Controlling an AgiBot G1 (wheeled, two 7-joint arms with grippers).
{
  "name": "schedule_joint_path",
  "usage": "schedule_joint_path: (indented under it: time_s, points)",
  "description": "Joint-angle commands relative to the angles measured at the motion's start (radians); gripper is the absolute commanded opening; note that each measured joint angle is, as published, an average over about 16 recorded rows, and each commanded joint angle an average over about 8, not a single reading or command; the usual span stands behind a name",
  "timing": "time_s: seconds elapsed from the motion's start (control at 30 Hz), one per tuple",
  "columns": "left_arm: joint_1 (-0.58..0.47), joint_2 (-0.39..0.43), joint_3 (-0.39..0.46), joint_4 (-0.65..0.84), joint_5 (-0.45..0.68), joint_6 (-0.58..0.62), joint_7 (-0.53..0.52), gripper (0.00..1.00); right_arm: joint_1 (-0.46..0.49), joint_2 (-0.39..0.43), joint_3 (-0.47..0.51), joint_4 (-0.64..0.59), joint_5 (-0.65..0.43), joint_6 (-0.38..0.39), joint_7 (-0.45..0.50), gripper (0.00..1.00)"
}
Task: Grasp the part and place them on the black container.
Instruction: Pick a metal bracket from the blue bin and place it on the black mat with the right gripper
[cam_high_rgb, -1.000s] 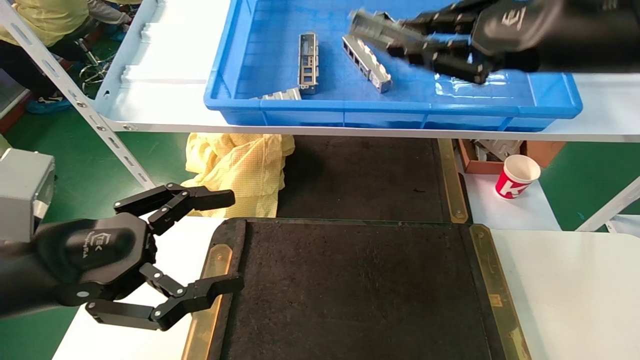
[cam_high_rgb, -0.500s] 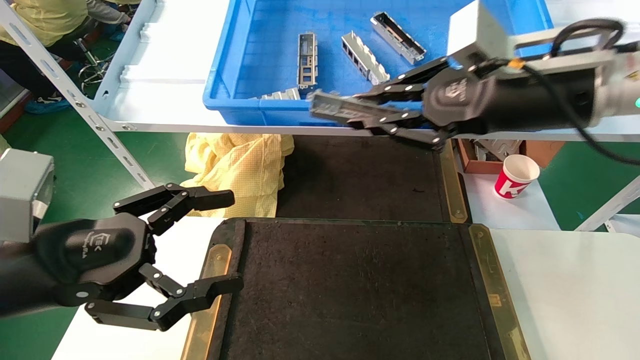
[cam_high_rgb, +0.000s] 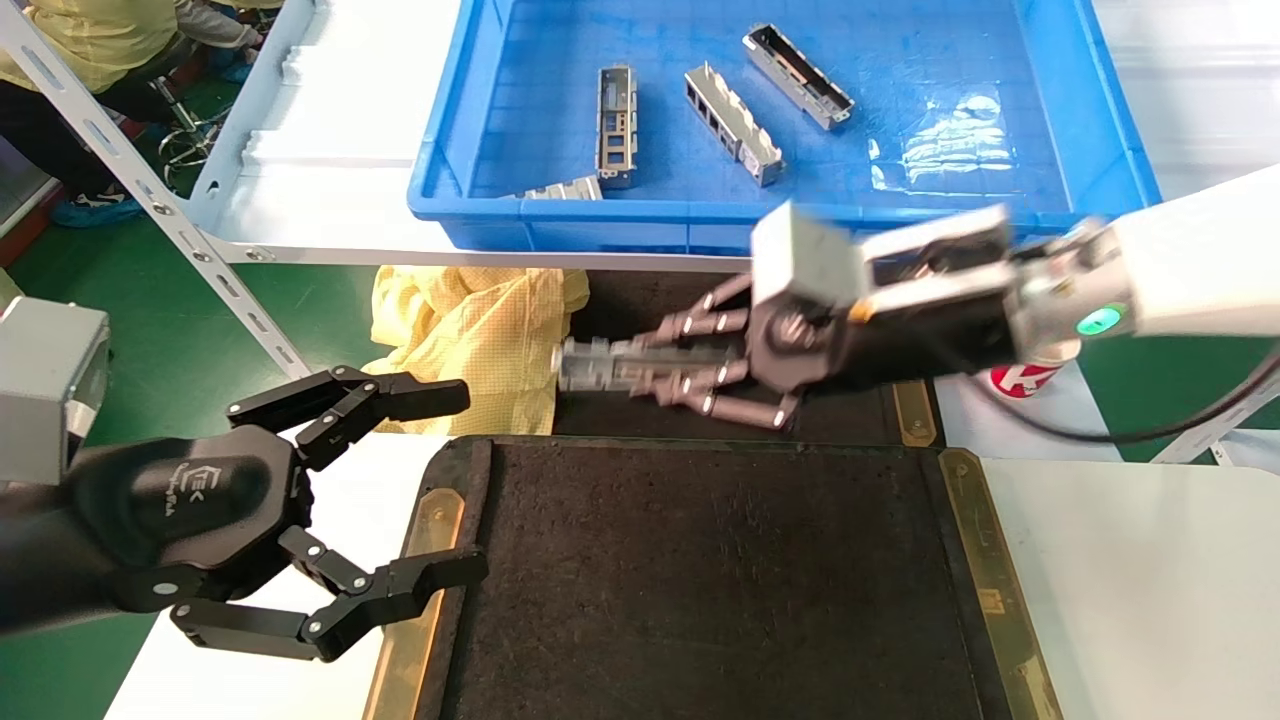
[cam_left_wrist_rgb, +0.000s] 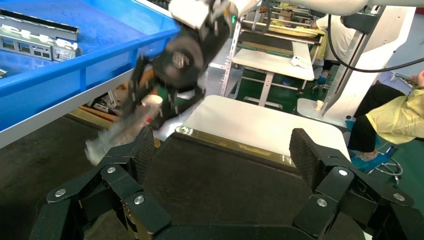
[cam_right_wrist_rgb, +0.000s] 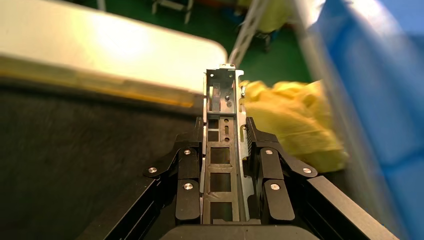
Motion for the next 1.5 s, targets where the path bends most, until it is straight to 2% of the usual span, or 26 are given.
schedule_joint_path:
  time_s: [0.03, 0.3, 0.5, 0.97, 1.5]
  points:
    - [0.0, 0.0, 0.0, 0.0, 0.0, 0.0, 0.0, 1.0, -0.01, -0.022, -0.014, -0.011, -0.011, 0.006, -0.019, 0.0]
    - [0.0, 0.0, 0.0, 0.0, 0.0, 0.0, 0.0, 1.0, -0.077, -0.113, -0.026, -0.084, -0.026, 0.128, -0.092, 0.0]
    - [0.0, 0.0, 0.0, 0.0, 0.0, 0.0, 0.0, 1.0, -0.153, -0.142, -0.023, -0.056, -0.002, 0.216, -0.111, 0.0]
    - [0.0, 0.0, 0.0, 0.0, 0.0, 0.0, 0.0, 1.0, -0.303, -0.15, -0.107, 0.145, 0.087, 0.358, -0.03, 0.0]
    - [0.0, 0.0, 0.0, 0.0, 0.0, 0.0, 0.0, 1.0, -0.357, -0.148, -0.258, 0.218, 0.181, 0.445, 0.019, 0.0]
